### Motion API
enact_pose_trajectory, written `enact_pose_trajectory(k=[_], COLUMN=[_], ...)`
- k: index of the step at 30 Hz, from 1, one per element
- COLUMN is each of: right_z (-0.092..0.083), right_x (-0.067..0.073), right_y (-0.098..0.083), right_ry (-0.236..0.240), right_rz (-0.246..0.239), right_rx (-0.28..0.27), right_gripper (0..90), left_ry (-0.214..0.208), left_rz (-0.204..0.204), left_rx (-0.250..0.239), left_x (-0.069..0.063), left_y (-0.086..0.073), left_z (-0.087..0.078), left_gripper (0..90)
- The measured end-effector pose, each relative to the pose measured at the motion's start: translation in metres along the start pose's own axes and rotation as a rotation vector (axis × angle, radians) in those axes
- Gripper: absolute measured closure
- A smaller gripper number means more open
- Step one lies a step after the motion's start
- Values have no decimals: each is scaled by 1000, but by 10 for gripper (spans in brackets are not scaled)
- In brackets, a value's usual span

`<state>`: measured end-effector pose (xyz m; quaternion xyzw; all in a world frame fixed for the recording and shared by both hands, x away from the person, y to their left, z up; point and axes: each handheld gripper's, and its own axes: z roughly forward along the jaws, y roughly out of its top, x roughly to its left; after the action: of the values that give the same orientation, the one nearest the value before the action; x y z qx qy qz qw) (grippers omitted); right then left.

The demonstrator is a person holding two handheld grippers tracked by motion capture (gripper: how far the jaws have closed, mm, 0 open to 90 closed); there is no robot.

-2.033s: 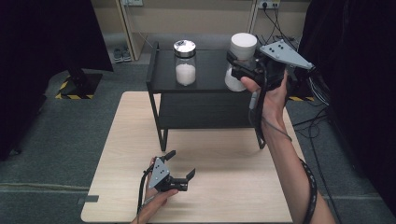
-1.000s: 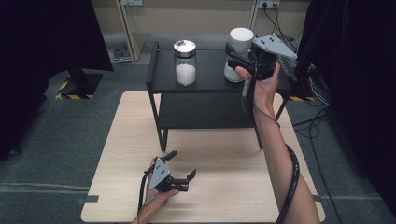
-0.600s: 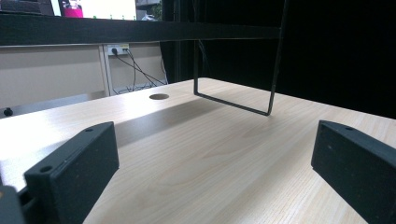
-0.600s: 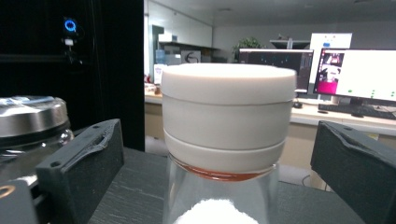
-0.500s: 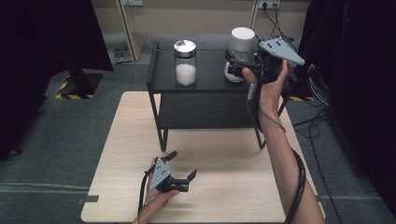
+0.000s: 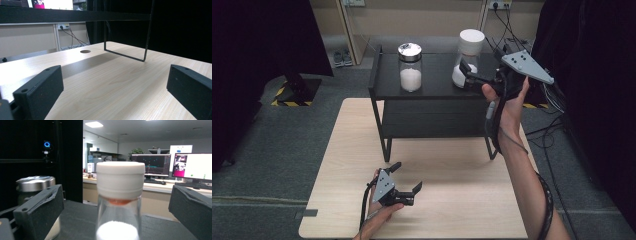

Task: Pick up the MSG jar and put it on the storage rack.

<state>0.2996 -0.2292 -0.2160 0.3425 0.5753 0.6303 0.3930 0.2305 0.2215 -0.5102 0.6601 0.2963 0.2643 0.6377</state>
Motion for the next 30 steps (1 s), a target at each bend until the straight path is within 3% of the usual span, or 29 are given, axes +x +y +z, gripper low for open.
enact_pose_trajectory(k=[14,20,30], right_z=[-40,-52,-71], right_x=[-4,1,0], right_y=[-33,-45,-76], right_ry=[78,100,155], right_rz=[13,-17,-12], right_rx=[-26,-30,-10], right_gripper=[2,2,2], left_ry=[0,0,1], left_rz=[-4,-4,-5], left_rx=[6,5,3], left_x=[0,0,0], left_y=[-1,-1,-1], left_z=[0,0,0], left_gripper=[1,1,1])
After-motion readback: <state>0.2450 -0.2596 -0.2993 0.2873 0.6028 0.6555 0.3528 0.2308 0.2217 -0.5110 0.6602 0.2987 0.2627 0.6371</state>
